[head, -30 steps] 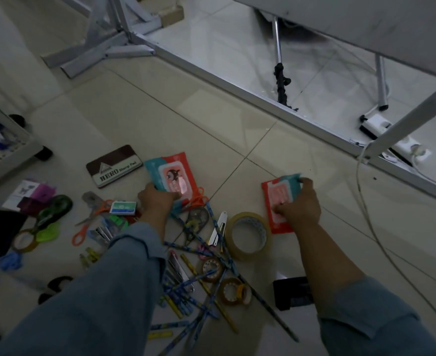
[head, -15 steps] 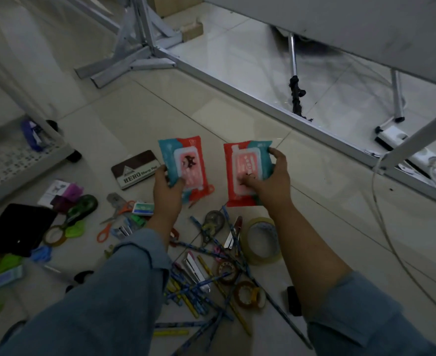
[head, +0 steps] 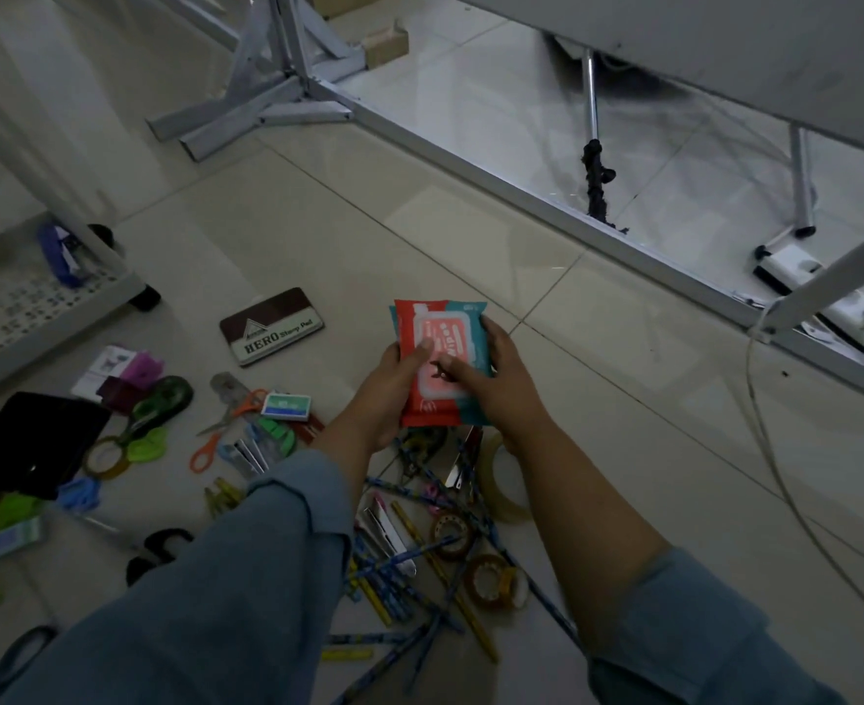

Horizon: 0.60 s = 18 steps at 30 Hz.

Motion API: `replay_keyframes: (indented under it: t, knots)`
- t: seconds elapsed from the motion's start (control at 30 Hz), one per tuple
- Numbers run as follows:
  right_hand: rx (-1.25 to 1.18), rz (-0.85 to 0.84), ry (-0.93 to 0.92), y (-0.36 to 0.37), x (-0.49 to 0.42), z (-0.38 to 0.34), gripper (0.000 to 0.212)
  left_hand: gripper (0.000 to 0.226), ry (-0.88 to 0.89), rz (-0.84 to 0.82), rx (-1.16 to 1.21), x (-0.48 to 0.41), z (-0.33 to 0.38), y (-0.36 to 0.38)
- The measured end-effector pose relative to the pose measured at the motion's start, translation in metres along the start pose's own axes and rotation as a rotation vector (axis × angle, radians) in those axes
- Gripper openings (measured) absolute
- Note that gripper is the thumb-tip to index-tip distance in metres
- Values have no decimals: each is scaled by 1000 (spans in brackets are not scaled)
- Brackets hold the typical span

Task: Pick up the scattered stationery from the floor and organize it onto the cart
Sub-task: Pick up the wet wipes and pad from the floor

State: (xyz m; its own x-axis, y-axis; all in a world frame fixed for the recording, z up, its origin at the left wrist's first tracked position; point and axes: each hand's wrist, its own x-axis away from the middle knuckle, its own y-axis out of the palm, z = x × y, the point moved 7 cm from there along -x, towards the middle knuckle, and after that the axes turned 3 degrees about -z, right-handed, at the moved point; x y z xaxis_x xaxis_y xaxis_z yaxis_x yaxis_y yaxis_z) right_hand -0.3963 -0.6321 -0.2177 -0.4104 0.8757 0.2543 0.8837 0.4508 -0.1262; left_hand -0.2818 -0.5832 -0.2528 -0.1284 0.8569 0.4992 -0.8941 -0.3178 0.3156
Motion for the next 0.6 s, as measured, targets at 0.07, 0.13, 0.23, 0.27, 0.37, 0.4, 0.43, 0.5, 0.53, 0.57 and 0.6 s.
replay_keyframes:
  t: [0.07, 0.13, 0.23, 0.27, 0.37, 0.4, 0.43, 0.5, 0.53, 0.57, 0.6]
  knots:
    - [-23, 1, 61, -2, -4, 6, 76, 47, -6, 7, 15, -4, -1, -3]
    - [-28, -9, 178, -4, -7, 8, 74, 47, -15, 13, 38, -7, 2, -6]
    - [8, -34, 178, -2, -3, -24, 31, 45, -62, 51, 87, 5, 22, -4]
    - [12, -38, 164, -1, 1, -42, 25, 44, -81, 69, 102, 14, 32, -1]
    - [20, -41, 181, 3, 20, -100, 21, 56, -90, 127, 97, 54, 80, 9]
    - [33, -53, 185, 6, 26, -122, 16, 59, -84, 152, 81, 70, 98, 11]
    - [49, -68, 186, 10, 33, -145, 14, 57, -78, 177, 72, 87, 117, 13]
    - [73, -127, 176, 24, 47, -192, 13, 51, -74, 249, 89, 125, 153, 11]
    - [66, -170, 174, 35, 56, -217, 12, 52, -67, 291, 109, 145, 171, 6]
    - [53, -216, 180, 47, 64, -240, 11, 55, -54, 327, 141, 165, 187, 1]
    - [51, -269, 190, 60, 72, -264, 12, 56, -36, 361, 177, 186, 204, -4]
